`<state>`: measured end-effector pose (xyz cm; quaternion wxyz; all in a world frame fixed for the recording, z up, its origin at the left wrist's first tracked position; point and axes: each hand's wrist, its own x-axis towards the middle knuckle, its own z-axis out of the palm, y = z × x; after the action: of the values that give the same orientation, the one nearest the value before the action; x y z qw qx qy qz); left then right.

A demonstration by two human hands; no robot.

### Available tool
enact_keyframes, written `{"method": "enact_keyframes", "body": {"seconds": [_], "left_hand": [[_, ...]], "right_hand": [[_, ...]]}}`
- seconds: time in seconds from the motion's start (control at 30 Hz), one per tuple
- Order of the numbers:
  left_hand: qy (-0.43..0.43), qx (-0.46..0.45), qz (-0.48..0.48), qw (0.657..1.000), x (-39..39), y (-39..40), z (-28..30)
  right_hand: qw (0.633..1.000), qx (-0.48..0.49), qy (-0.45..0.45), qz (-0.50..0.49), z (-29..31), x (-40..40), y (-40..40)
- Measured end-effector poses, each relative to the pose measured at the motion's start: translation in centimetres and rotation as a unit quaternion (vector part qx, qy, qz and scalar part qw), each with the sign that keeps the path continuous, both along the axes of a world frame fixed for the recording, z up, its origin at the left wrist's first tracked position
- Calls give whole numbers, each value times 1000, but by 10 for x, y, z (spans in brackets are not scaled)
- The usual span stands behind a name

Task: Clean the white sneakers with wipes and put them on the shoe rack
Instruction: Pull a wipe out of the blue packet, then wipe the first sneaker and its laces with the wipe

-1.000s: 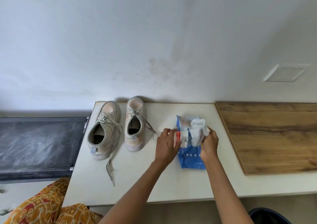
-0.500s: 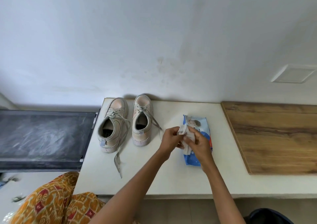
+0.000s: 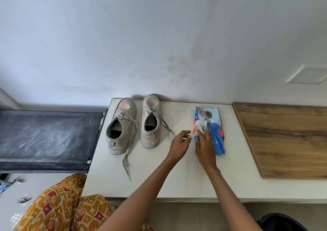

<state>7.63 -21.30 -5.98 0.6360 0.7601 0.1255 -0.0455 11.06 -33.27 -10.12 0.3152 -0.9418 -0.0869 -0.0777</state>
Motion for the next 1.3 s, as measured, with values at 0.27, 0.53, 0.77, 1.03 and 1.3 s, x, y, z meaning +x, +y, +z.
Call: {"method": "enact_keyframes", "body": {"seconds": [0.27, 0.53, 0.77, 1.03, 1.3], "left_hand": [[-44, 46, 30, 998, 7, 4, 11], [-204, 127, 161, 957, -43, 38, 2], [-167, 146, 201, 954, -58, 76, -2], [-106, 78, 203, 970, -48, 69, 22], [-4, -180, 121, 976, -24, 86, 81]], "right_hand": [[996, -66, -53, -18, 31, 42, -6], [999, 2, 43, 33, 42, -2, 74], [976, -195, 98, -3, 23, 0, 92], [991, 123, 14, -40, 51, -12, 83], [975, 196, -89, 60, 80, -37, 101]]}}
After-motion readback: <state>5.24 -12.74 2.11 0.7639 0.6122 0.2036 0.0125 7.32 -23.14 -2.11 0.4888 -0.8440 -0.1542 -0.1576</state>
